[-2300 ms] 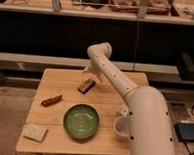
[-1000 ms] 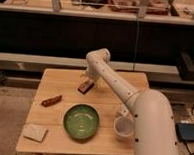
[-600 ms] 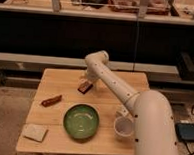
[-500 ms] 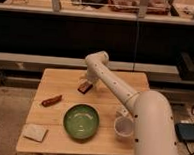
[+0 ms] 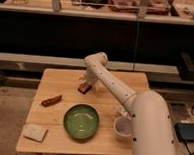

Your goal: Place the eraser in the ceramic cup

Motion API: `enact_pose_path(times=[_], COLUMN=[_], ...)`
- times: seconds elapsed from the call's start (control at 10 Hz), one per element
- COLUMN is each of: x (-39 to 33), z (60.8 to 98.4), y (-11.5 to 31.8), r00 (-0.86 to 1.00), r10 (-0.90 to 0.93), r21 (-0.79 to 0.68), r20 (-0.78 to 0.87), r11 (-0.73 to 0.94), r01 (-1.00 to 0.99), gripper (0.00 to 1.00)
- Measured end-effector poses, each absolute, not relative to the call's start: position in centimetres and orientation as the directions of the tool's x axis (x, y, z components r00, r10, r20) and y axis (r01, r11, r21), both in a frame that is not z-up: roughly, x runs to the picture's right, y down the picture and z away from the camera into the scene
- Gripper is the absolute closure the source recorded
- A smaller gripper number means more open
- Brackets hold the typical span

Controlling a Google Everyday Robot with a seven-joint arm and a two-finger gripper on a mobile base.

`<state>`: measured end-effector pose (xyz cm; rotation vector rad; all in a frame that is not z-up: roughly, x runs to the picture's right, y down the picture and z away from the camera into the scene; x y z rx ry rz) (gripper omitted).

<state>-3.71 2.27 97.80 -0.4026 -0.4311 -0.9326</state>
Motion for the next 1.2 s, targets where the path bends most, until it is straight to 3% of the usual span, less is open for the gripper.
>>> enact_pose_path(times=[0.8, 0.9, 1.2], x=[-3.9, -3.9, -4.3], z=[98.8, 98.9, 98.9], y=[2.3, 2.4, 3.1], r00=[0.512, 0.508, 0.498], r10=[-0.683, -0.686, -0.682], r21=[-0.164, -0.170, -0.183], r20=[0.521, 0.521, 0.535], r11=[0.508, 0.500, 0.482], r01=[0.846, 0.849, 0.857], gripper=[0.20, 0.24, 0.53])
